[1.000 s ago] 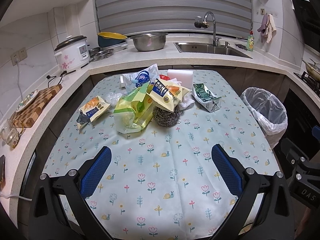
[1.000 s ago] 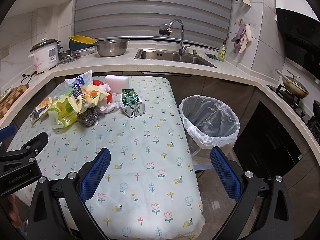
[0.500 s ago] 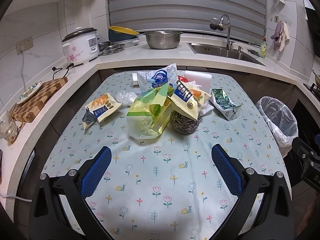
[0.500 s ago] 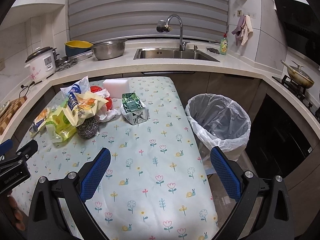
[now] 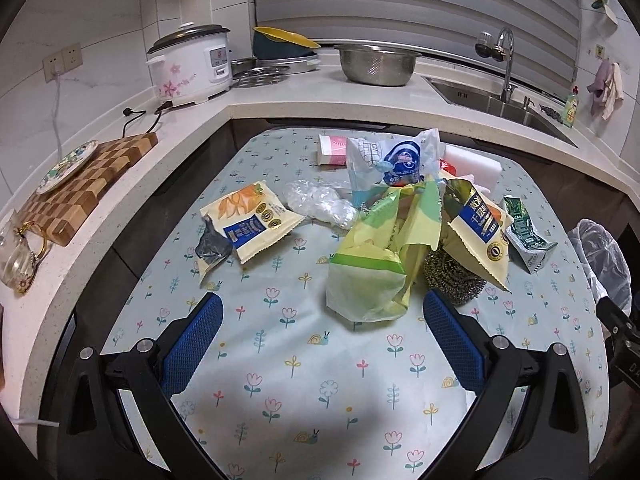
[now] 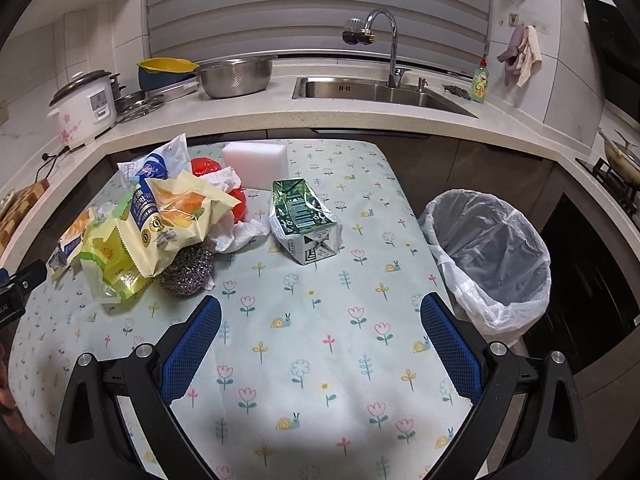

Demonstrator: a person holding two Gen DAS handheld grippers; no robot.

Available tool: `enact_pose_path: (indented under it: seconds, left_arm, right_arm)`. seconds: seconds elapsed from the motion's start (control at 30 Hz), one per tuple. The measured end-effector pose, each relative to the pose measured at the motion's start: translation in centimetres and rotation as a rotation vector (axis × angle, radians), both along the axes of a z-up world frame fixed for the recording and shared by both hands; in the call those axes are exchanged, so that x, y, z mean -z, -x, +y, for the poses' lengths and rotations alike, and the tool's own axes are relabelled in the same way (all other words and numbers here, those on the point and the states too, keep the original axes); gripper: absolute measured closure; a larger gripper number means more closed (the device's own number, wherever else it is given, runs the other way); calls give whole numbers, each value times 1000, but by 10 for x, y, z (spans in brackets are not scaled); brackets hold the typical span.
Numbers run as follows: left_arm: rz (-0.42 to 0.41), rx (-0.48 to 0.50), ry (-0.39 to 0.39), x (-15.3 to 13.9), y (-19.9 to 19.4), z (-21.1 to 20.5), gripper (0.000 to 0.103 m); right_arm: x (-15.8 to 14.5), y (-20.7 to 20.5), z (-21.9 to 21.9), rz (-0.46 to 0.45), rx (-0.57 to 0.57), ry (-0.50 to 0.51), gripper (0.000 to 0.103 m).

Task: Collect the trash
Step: 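Grasp the green milk carton with the right tool while the left grasps the snack bag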

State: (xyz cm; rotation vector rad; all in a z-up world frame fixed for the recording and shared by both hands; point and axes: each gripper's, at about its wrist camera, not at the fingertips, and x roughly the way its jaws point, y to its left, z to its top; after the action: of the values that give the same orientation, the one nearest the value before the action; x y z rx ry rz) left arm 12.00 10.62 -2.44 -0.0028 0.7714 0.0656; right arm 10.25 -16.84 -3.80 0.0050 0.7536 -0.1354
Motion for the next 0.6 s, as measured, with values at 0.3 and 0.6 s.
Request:
enact_pose_path:
  seconds: [0.3, 0.6]
  left_arm:
    - [31, 154, 103, 2, -32, -50, 7]
    - [87, 152, 132, 22, -76, -93, 7]
  right_arm:
    - [16, -60, -18, 14, 25, 17, 7]
    - [55, -108, -29, 63, -26, -47, 7]
